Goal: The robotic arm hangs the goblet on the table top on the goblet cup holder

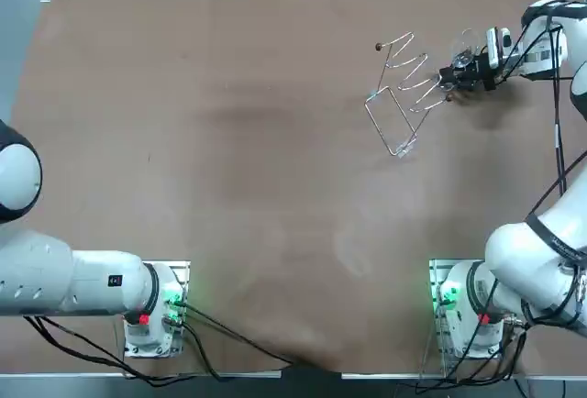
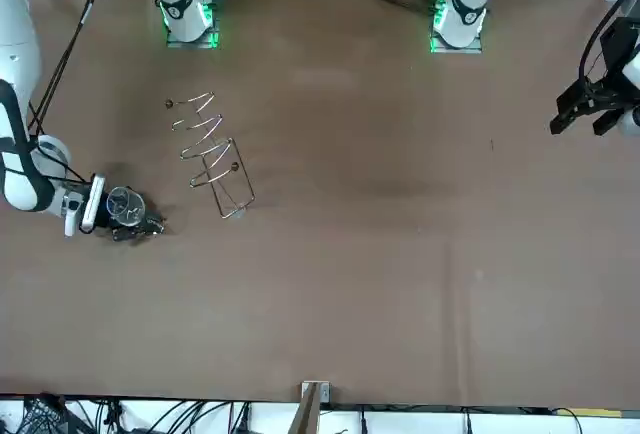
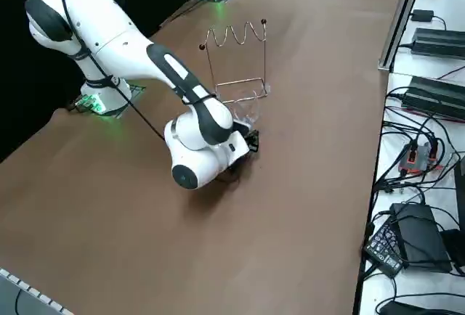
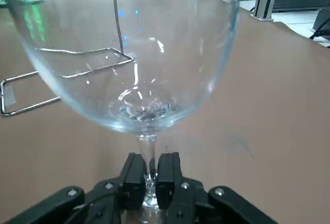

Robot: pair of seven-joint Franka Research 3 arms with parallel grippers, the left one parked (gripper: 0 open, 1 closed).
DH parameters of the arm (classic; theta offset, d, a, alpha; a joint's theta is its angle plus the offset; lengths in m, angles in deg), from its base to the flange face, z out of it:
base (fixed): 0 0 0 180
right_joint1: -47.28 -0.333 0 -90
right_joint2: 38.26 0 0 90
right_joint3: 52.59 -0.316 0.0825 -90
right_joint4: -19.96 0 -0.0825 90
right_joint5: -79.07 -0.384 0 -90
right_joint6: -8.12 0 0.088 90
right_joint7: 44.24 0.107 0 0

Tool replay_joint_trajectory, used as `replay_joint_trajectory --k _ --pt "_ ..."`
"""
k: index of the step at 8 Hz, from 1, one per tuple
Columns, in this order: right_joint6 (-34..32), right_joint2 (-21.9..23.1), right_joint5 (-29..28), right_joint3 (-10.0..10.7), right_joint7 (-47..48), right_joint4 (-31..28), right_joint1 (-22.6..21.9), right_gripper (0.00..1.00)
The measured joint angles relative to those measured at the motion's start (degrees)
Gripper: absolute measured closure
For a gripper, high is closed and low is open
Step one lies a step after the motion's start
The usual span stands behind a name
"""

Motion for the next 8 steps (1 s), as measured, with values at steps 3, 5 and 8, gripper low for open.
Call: replay_joint_trajectory --k 3,5,8 --pt "0.05 0.03 0.05 0.00 0.13 0.00 -0.01 0.86" --pt "1.26 0.53 0.77 0.14 0.30 0.25 0.00 0.86" --pt "3.85 3.05 4.60 0.33 2.39 1.42 -0.04 0.86"
